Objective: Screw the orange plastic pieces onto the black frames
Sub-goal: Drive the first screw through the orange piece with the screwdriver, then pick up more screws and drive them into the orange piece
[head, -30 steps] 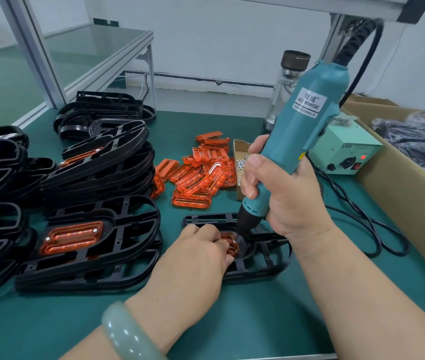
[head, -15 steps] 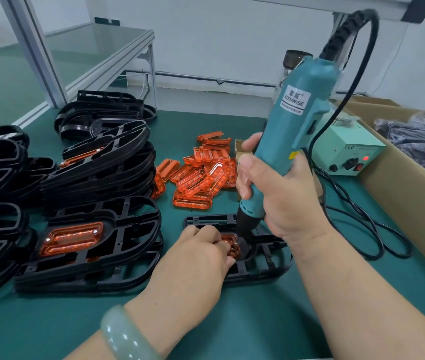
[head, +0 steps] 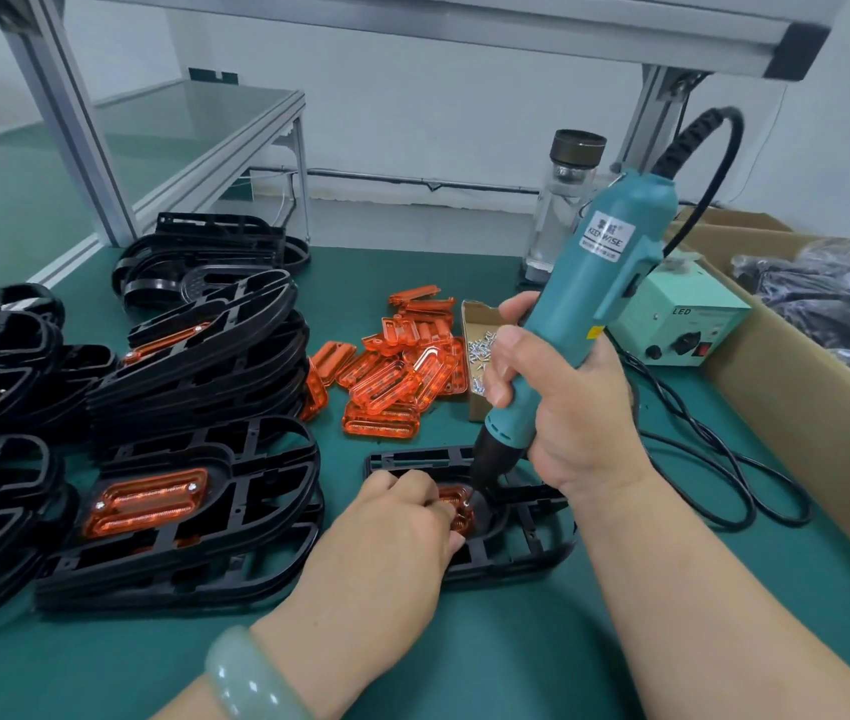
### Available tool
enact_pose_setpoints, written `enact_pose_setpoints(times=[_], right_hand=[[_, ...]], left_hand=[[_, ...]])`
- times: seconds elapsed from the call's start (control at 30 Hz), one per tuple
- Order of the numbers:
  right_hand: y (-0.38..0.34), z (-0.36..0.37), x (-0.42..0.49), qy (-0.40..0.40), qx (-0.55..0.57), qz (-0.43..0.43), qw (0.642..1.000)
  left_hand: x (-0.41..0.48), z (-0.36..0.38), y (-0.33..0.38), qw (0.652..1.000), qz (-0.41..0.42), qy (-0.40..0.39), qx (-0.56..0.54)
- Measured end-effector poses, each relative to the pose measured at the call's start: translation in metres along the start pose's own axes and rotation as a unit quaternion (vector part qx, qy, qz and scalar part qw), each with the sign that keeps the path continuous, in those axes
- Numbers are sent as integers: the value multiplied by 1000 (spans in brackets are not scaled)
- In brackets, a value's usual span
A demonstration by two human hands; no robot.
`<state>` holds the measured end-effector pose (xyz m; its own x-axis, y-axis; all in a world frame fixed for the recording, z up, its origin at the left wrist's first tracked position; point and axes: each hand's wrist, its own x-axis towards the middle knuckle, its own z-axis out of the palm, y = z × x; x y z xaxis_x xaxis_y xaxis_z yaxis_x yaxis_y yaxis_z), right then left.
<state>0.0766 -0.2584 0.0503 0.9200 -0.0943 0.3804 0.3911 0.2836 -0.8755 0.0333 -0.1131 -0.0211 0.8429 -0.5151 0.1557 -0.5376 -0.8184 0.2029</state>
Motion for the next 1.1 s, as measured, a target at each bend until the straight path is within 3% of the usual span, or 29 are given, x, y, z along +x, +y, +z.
enact_pose_setpoints(times=[0.23,0.33,0.43,0.6,0.7,0.8,0.9,1.0,1.1], right_hand=[[-8,-9,4,62,69,15,996],[-9,-17,3,96,98,22,990],[-9,-27,2,120,132,17,984],[-2,-38,2,174,179,25,968],[4,-40,5,211,211,33,954],[12,-42,6,250,248,42,935],[22,-45,5,268,283,52,920],[27,-49,2,266,290,52,918],[27,-58,-1,254,289,34,922]], left_hand=[[1,-10,0,999,25,1,31],[1,-17,3,996,74,29,45],[1,-21,2,998,57,13,24],[3,-35,2,990,80,-64,92],[2,-39,5,987,80,-63,127],[0,-35,3,996,66,-52,38],[1,-28,-1,997,52,-45,22],[4,-32,0,997,32,-71,13],[12,-47,3,999,3,-41,-8]])
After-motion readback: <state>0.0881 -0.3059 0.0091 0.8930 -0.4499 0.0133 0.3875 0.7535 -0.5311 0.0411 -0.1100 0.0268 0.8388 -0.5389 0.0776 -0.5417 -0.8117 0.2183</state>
